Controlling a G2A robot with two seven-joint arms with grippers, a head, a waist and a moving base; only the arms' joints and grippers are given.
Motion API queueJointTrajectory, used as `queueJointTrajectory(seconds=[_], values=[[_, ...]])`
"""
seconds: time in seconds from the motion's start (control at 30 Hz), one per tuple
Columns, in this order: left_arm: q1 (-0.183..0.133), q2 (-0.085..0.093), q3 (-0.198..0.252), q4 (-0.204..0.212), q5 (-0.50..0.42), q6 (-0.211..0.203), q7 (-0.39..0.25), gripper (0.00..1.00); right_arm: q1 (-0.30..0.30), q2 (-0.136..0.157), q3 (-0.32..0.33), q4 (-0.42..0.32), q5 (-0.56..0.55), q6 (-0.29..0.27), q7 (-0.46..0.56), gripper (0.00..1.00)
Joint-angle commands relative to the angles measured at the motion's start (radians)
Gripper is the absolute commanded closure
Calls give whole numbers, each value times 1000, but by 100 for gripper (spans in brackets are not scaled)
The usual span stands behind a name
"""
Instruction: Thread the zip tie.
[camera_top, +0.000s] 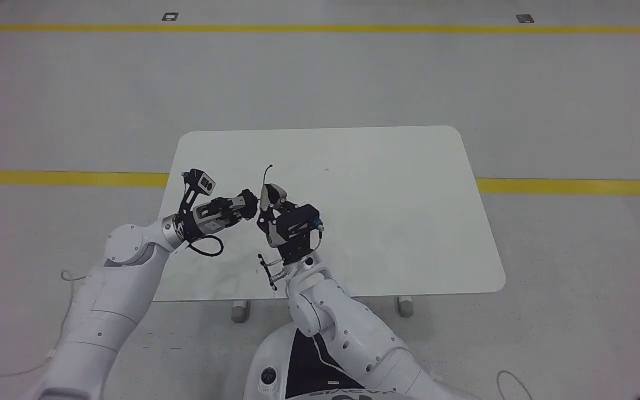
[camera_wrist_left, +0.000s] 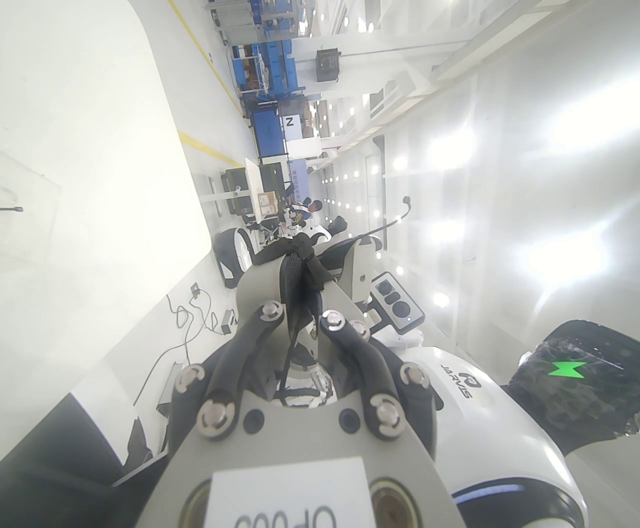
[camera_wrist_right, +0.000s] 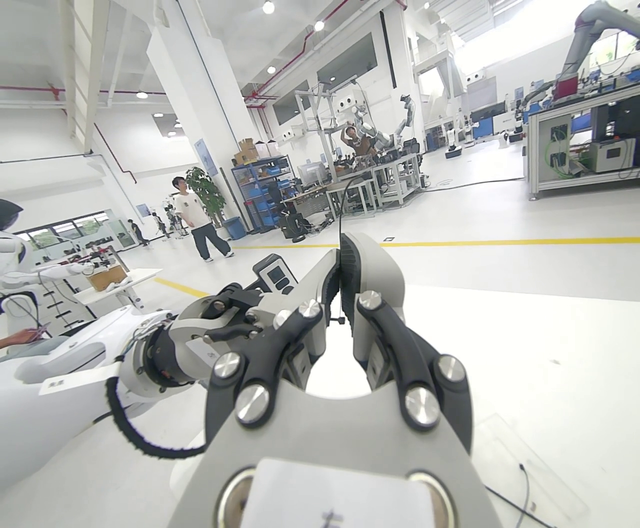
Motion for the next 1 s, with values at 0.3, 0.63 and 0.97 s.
queueJointTrajectory(seconds=[0.3, 0.63, 0.97], values=[[0, 0, 0, 0, 0, 0, 0, 100, 7, -4, 1, 14, 7, -4, -9, 100], [0, 0, 0, 0, 0, 0, 0, 100, 15, -9, 4, 32, 10, -8, -8, 100], [0, 0, 0, 0, 0, 0, 0, 100, 15, -11, 5, 39, 13, -6, -5, 100]])
